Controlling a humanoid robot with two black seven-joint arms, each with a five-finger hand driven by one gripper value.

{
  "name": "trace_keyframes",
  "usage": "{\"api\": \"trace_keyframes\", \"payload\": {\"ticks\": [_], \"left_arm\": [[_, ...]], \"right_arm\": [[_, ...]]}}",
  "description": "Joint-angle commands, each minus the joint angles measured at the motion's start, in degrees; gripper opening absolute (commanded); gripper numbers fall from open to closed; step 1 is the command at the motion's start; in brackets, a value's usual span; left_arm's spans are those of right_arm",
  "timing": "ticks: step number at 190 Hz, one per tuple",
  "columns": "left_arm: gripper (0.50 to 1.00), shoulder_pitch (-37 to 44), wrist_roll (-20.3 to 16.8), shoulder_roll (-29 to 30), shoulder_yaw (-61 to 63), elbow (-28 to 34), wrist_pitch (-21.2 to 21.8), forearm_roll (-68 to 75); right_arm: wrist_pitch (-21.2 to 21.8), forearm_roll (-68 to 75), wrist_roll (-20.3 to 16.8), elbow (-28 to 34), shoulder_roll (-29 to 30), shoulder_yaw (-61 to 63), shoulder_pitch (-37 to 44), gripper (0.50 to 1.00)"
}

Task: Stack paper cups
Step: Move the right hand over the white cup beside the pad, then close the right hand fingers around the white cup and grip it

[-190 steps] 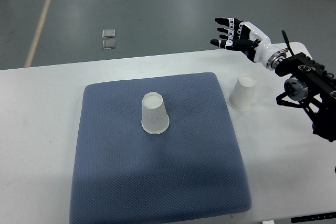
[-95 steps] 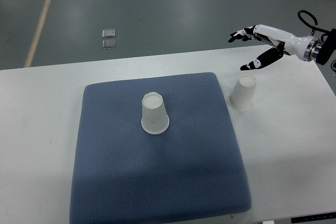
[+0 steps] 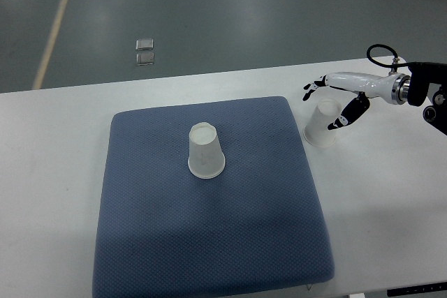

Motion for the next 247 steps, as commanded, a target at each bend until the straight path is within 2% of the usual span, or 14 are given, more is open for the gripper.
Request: {"api": "trace_keyframes", "payload": {"ticks": [1,52,160,192,247], "left_arm": [[1.0,0.0,0.0,0.0,0.02,0.03,0.0,0.0],[1.0,0.0,0.0,0.0,-0.07,0.03,0.0,0.0],[1.0,0.0,0.0,0.0,-0.07,0.03,0.0,0.0],[1.0,0.0,0.0,0.0,0.02,0.03,0.09,0.0],[1.0,0.0,0.0,0.0,-0.07,0.03,0.09,0.0]], "right_arm": [[-1.58,-0.41,0.0,-0.25,0.26,-2.79,0.74,0.921],[-5.88,-4.28,-0.09,-1.92,1.75,-6.05,1.45,0.921],[-9.22,-5.6,0.35,-7.28,3.25,-11.76,5.58,0.913],[-9.66,-5.6,0.44,-7.28,3.6,-12.29,5.58,0.901],[-9.66,-5.69,0.7,-7.54,3.6,-12.99,5.58,0.844]]}}
